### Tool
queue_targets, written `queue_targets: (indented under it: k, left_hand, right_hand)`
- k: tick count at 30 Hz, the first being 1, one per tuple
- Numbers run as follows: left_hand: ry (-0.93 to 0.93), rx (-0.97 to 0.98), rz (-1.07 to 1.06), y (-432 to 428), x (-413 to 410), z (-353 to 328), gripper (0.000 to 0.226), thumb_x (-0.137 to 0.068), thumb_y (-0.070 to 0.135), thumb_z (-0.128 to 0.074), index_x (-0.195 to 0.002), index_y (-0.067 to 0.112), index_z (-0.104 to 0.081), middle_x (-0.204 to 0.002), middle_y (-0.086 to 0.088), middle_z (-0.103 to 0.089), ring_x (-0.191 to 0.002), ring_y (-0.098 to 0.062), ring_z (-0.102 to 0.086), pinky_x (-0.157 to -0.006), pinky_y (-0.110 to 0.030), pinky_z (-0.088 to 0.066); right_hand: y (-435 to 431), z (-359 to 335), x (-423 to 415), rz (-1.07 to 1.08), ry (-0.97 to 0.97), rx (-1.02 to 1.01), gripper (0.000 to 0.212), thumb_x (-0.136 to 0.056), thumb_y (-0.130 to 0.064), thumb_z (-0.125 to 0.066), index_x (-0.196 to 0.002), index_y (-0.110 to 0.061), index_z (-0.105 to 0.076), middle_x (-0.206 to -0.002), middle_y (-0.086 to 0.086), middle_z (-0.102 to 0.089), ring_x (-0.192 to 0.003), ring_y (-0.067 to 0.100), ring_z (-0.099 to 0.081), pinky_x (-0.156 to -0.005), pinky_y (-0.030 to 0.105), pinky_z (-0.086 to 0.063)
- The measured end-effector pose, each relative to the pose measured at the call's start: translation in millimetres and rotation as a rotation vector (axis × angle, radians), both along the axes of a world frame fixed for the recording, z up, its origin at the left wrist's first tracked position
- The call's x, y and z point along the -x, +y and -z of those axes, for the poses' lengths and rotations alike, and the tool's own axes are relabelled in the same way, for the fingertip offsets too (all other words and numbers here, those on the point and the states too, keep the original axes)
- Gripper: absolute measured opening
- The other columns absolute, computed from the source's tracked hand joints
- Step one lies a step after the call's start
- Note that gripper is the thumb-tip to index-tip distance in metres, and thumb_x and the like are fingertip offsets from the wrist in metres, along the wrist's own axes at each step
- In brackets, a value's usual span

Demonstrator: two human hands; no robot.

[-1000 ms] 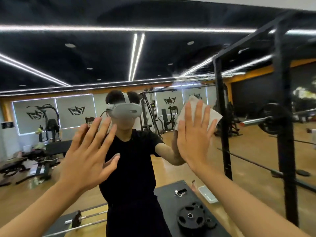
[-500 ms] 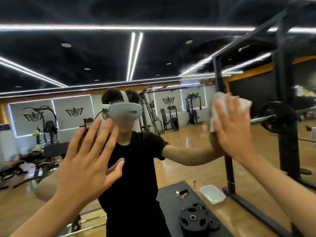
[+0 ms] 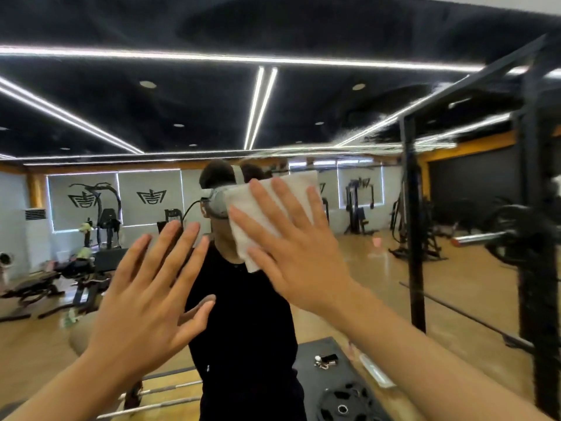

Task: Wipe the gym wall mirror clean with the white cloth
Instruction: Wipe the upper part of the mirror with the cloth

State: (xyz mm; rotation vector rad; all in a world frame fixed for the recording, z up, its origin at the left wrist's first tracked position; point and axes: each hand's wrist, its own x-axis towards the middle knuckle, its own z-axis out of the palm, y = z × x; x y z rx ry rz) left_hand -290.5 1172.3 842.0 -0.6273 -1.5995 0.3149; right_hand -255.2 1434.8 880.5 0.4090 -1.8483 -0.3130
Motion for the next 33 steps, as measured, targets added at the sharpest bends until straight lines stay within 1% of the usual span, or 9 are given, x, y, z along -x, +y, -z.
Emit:
queue_targets:
  k: [2,6,10,13,18,23,25,29,33]
  left_hand:
    - [0.012,-0.006,0.006,2,0,0,0.083,-0.099,0.054,-0.044,-0.164,0.003,-0.031,-0.174,-0.018,-0.022,-0.161,-0.037,-0.021,-0.127,-0.062,-0.021]
    - [0.033,-0.013,0.006,6,1,1,0.082,-0.098,0.052,-0.045,-0.162,0.001,-0.035,-0.173,-0.02,-0.023,-0.16,-0.039,-0.022,-0.128,-0.06,-0.019]
    - [0.017,-0.016,-0.011,7,0,2,0.081,-0.099,0.053,-0.045,-0.161,0.002,-0.038,-0.172,-0.019,-0.025,-0.16,-0.038,-0.024,-0.129,-0.059,-0.018]
    - [-0.003,-0.015,-0.021,8,-1,2,0.082,-0.097,0.054,-0.048,-0.161,0.004,-0.038,-0.172,-0.018,-0.026,-0.16,-0.038,-0.025,-0.127,-0.061,-0.022]
    - [0.001,-0.017,-0.012,3,1,2,0.081,-0.097,0.053,-0.048,-0.16,0.003,-0.038,-0.172,-0.018,-0.026,-0.16,-0.037,-0.024,-0.128,-0.059,-0.02]
    - [0.009,-0.02,0.001,3,0,1,0.08,-0.098,0.054,-0.047,-0.16,0.003,-0.041,-0.172,-0.017,-0.028,-0.159,-0.038,-0.027,-0.126,-0.06,-0.023]
    - [0.015,-0.016,0.002,2,0,1,0.081,-0.098,0.054,-0.046,-0.16,0.004,-0.04,-0.172,-0.017,-0.028,-0.159,-0.038,-0.027,-0.127,-0.059,-0.021]
    - [0.024,-0.016,0.001,4,1,1,0.082,-0.096,0.054,-0.047,-0.16,0.004,-0.04,-0.172,-0.018,-0.027,-0.159,-0.039,-0.026,-0.128,-0.06,-0.02]
    - [0.01,-0.035,0.009,7,0,2,0.079,-0.098,0.054,-0.048,-0.16,0.004,-0.041,-0.172,-0.017,-0.029,-0.159,-0.037,-0.028,-0.126,-0.06,-0.023]
  right_hand:
    - [56,-3,-5,0.039,0.007,0.019,0.058,-0.112,-0.045,-0.022,-0.168,-0.033,-0.012,-0.177,0.005,0.0,-0.163,0.029,0.005,-0.127,0.065,-0.003]
    - [141,-39,-16,0.095,-0.002,0.455,0.059,-0.112,-0.049,-0.017,-0.168,-0.036,-0.005,-0.177,-0.001,0.009,-0.162,0.022,0.013,-0.127,0.065,0.001]
    - [100,-84,-7,0.156,0.068,0.686,0.064,-0.108,-0.05,-0.007,-0.168,-0.031,0.001,-0.176,0.006,0.006,-0.162,0.033,0.008,-0.126,0.069,-0.002]
    - [22,-103,4,0.113,0.11,0.601,0.065,-0.108,-0.049,-0.007,-0.168,-0.029,0.002,-0.176,0.007,0.007,-0.162,0.034,0.009,-0.127,0.066,0.002]
    - [-92,-92,15,0.013,0.1,0.257,0.063,-0.108,-0.048,-0.013,-0.168,-0.031,-0.004,-0.177,0.008,0.005,-0.162,0.033,0.01,-0.125,0.066,0.006]
    - [-42,-95,11,-0.005,0.08,-0.092,0.06,-0.11,-0.049,-0.019,-0.167,-0.034,-0.018,-0.177,0.007,-0.008,-0.163,0.033,-0.002,-0.125,0.068,-0.002]
    - [12,-96,7,0.019,0.069,-0.032,0.059,-0.111,-0.05,-0.021,-0.168,-0.035,-0.017,-0.177,0.006,-0.005,-0.163,0.033,0.002,-0.124,0.07,-0.003]
    - [121,-101,-15,0.134,0.015,0.32,0.06,-0.109,-0.057,-0.014,-0.167,-0.042,-0.004,-0.177,0.001,0.008,-0.162,0.029,0.012,-0.126,0.068,0.002]
    - [124,-110,-20,0.157,0.023,0.535,0.065,-0.107,-0.055,-0.008,-0.168,-0.035,-0.002,-0.176,0.007,0.004,-0.161,0.036,0.006,-0.125,0.07,0.0]
